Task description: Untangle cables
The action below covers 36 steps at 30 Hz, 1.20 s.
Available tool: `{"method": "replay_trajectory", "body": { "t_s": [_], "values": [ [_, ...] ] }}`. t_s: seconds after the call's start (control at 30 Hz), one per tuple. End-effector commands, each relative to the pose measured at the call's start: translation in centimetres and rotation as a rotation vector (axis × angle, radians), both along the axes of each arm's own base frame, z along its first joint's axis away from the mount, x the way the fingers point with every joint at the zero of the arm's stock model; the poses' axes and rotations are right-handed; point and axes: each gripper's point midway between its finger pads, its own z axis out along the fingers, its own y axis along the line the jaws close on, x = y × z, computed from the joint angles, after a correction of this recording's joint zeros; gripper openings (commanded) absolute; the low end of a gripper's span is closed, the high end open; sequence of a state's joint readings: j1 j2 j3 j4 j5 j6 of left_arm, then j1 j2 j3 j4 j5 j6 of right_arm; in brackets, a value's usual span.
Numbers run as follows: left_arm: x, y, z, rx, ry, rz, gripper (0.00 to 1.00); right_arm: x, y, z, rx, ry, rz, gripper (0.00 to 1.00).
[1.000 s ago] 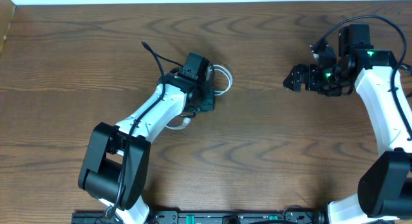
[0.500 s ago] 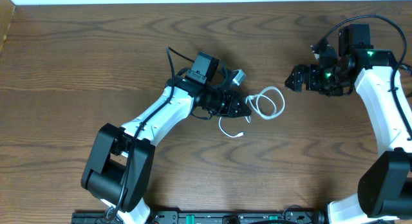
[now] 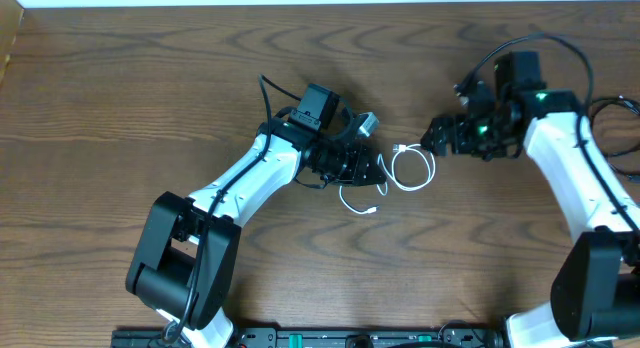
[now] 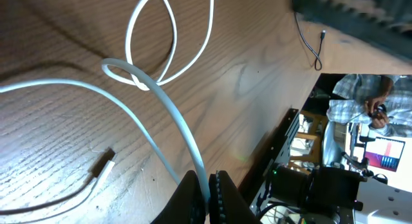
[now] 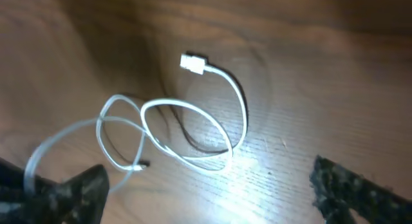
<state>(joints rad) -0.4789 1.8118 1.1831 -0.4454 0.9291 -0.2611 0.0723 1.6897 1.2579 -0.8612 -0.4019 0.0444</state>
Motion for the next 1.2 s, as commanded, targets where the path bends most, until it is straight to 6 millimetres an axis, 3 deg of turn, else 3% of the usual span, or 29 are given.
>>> {"method": "replay_trajectory", "body": {
  "t_s": [0.0,0.1,0.33,0.4,0.47,0.53,0.67,0.73,0.93,1.1,1.17],
  "values": [
    [-0.1,0.1,-0.1,0.008,-0.010,-0.008,0.08,-1.1,1.1,-2.6,0.006,-0.001,0.040,0.82],
    [-0.2,0.2,-0.1,0.011,-0.004,-0.008,0.08,-1.0,2.0,-4.3,0.012,-0.045,0.055,0.67],
    [-0.4,0.3,-0.2,0.015,0.004,-0.008,0.08,-0.6,2.0,-7.8,-0.016,-0.113,-0.054,0.57],
    [-0.5,0.3,-0.2,0.018,0.010,-0.008,0.08,-0.7,1.4,-8.5,-0.043,-0.117,-0.096,0.51],
    [-0.5,0.7,-0.7,0.049,0.017,0.003,0.08,-0.9,-0.4,-9.6,-0.123,-0.105,-0.178,0.31],
    [-0.5,1.8,-1.8,0.129,0.027,0.029,0.07,-1.3,-2.4,-10.3,-0.215,-0.086,-0.268,0.24],
    [-0.8,5.7,-4.6,0.370,0.056,0.098,0.07,-2.8,-7.6,-10.9,-0.421,-0.027,-0.541,0.33],
    [-0.8,8.1,-5.7,0.485,0.067,0.133,0.08,-3.5,-9.2,-10.9,-0.477,-0.006,-0.619,0.38],
    [0.2,15.0,-7.1,0.712,0.097,0.253,0.07,-4.4,-11.7,-11.0,-0.518,0.034,-0.683,0.38],
    [2.0,19.6,-7.1,0.721,0.150,0.395,0.07,-5.5,-14.3,-11.2,-0.530,0.083,-0.756,0.36],
    [2.7,21.5,-7.1,0.716,0.168,0.458,0.07,-5.8,-15.3,-11.2,-0.532,0.101,-0.787,0.28]
  ]
}}
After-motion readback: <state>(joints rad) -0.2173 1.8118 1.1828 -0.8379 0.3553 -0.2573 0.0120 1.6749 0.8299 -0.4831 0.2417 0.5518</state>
